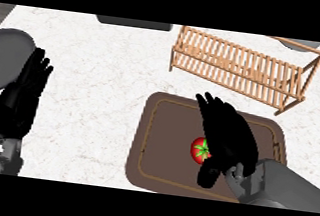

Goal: Pick the tomato from the tray and place it in the tiered shelf

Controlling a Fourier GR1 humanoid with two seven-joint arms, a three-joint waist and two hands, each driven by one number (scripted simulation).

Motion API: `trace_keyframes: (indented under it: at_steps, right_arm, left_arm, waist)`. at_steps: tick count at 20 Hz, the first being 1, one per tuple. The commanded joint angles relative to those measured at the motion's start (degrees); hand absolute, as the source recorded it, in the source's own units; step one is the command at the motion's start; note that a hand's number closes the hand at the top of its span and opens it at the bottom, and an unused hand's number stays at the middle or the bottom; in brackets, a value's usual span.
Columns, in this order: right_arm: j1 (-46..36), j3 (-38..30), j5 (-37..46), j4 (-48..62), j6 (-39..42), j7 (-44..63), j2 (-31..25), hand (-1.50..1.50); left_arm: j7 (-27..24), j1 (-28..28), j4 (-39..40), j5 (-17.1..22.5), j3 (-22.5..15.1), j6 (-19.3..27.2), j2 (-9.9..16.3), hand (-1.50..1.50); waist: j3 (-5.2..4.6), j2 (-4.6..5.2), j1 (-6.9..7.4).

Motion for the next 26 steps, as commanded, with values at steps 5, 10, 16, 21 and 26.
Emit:
trace_keyframes:
  at_steps: [5, 10, 16, 21, 26]
  right_arm:
    - [6.77, -0.82, 6.09, 2.41, 2.13, 3.53, 2.19, -1.50]
    - [6.54, -2.29, 9.92, 7.20, 3.74, 1.86, 8.33, -1.50]
    - [13.31, -6.39, 16.09, 6.34, 3.76, -5.30, 9.32, -1.50]
    - [12.42, -7.86, 21.75, 12.99, 4.09, -7.66, 16.70, -1.50]
    - [17.98, -11.50, 22.09, 13.55, 5.36, -13.62, 13.87, -1.50]
  left_arm:
    - [0.58, 0.68, -2.22, -1.22, 0.33, -0.45, -0.83, 0.00]
    - [1.45, 0.75, -1.64, -0.09, 2.66, -2.22, -0.64, 0.00]
    - [0.72, -2.05, 1.49, -0.49, 4.91, -4.53, -1.41, 0.00]
    - [1.03, -0.94, 0.50, -2.53, 4.56, -4.86, -2.64, 0.00]
    - [-1.24, 4.47, -3.52, -3.24, 5.21, -5.82, -3.23, 0.00]
  waist:
    - [0.04, 0.05, 0.11]
    - [0.04, 0.11, 0.41]
    - [0.04, 0.12, 0.08]
    - [0.04, 0.14, 0.33]
    - [0.05, 0.09, 0.40]
